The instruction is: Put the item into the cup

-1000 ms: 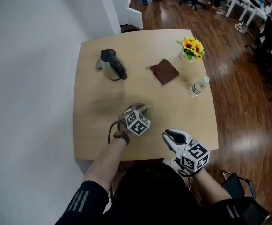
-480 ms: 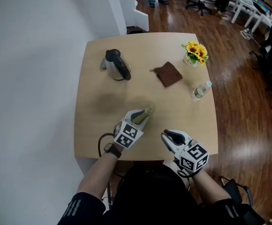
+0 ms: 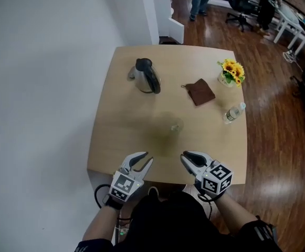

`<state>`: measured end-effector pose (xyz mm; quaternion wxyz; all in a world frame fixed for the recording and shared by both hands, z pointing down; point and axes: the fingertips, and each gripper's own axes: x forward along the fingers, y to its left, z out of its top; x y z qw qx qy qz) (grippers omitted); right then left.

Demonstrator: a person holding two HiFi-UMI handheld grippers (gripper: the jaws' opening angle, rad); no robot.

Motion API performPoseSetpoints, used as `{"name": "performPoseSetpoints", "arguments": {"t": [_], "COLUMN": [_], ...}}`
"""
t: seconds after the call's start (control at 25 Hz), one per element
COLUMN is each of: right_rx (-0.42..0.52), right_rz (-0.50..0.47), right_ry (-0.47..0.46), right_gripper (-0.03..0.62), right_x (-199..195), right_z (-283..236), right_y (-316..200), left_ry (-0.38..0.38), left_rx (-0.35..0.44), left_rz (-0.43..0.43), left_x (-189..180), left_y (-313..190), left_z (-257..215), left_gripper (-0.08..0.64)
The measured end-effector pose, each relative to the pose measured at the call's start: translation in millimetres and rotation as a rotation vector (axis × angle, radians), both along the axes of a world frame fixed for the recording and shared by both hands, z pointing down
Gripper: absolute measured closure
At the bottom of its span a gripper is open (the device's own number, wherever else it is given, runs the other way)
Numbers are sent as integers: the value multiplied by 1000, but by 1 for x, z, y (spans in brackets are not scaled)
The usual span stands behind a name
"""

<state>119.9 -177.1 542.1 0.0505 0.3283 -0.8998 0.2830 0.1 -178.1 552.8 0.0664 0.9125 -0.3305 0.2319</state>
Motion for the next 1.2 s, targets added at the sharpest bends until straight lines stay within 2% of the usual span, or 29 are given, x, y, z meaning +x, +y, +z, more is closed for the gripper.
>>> {"name": "performPoseSetpoints", "arguments": {"t": [0.12,0.32,0.56,0.8,1.2], "right_rx": [3,12,65,89,165], "right_rz": [0,25,112,206,204], "right_ry": [-7,14,29,62,110], "right_gripper": [522,523,528,566,583], "right_x": [-11,-34,-68,-84,-83], "right_z": [-7,-13,-31,-52,-71], "right_y": [14,54,132,210,264], "left_ry": [-29,36,72,82,128], "left_rx": [-16,-9,19,21,78], "left_rz": [46,100,153,175,165], "left_x": [-3,-11,-50,-85,-84], "left_y": [35,81,155,223,258], "left_z": [7,-1,-14,-25,-45], "left_gripper": [474,474,474,474,474]}}
